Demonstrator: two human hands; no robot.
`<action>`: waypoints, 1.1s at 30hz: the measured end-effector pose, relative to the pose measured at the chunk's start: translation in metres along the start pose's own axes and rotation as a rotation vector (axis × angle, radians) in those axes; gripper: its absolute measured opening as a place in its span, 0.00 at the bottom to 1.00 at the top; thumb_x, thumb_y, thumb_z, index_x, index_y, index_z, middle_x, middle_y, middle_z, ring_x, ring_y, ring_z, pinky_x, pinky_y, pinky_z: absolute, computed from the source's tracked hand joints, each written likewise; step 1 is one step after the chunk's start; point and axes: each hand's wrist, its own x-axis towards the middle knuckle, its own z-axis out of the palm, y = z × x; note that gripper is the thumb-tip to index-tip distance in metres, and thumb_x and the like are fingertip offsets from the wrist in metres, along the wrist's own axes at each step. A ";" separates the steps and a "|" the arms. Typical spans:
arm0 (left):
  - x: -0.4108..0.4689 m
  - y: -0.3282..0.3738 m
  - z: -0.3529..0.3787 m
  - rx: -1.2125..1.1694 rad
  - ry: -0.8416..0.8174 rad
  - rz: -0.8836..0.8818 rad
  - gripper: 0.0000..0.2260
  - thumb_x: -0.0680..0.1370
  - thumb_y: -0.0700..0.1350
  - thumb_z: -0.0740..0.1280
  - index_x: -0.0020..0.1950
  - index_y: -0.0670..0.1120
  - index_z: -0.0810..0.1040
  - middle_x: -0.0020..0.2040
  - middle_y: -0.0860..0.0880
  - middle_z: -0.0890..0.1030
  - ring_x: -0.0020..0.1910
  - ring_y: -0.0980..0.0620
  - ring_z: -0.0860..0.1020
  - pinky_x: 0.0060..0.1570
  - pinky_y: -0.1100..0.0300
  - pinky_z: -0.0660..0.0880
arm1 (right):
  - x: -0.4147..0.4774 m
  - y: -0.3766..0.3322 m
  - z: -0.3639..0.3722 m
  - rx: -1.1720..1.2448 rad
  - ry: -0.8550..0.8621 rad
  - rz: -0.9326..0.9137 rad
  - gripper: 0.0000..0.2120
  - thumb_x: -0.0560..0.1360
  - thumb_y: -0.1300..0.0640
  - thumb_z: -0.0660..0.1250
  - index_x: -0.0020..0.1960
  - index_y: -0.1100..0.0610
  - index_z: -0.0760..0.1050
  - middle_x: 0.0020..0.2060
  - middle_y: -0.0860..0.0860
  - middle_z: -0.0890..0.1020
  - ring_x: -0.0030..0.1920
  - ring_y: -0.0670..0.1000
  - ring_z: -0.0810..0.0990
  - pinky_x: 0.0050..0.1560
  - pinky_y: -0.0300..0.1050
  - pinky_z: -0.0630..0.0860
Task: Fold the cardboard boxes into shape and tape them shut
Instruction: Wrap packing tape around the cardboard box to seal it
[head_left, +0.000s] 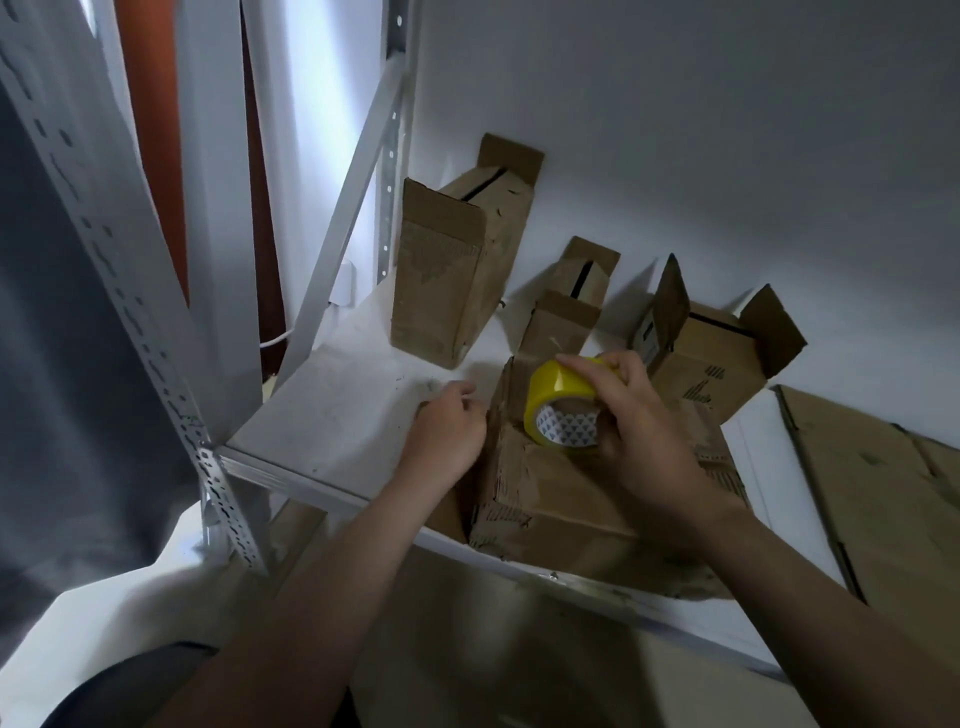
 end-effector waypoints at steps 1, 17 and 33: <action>-0.003 0.007 0.002 -0.077 -0.085 0.053 0.20 0.83 0.55 0.60 0.75 0.55 0.67 0.70 0.57 0.73 0.69 0.51 0.72 0.60 0.57 0.68 | -0.001 0.003 0.001 0.037 0.002 -0.016 0.38 0.76 0.70 0.66 0.76 0.38 0.62 0.66 0.47 0.64 0.64 0.52 0.70 0.64 0.55 0.76; -0.026 0.014 0.030 -0.003 -0.273 0.065 0.35 0.79 0.53 0.70 0.81 0.58 0.55 0.71 0.59 0.72 0.68 0.56 0.72 0.68 0.53 0.71 | -0.004 0.045 0.009 0.430 0.032 -0.138 0.30 0.80 0.62 0.68 0.77 0.42 0.65 0.58 0.48 0.74 0.59 0.49 0.75 0.58 0.54 0.75; -0.026 0.016 0.035 -0.180 -0.253 -0.143 0.03 0.80 0.50 0.70 0.52 0.54 0.81 0.42 0.56 0.87 0.40 0.60 0.85 0.33 0.68 0.78 | 0.005 0.049 -0.029 0.177 -0.190 -0.204 0.34 0.79 0.64 0.65 0.78 0.38 0.61 0.53 0.48 0.67 0.52 0.47 0.69 0.51 0.43 0.73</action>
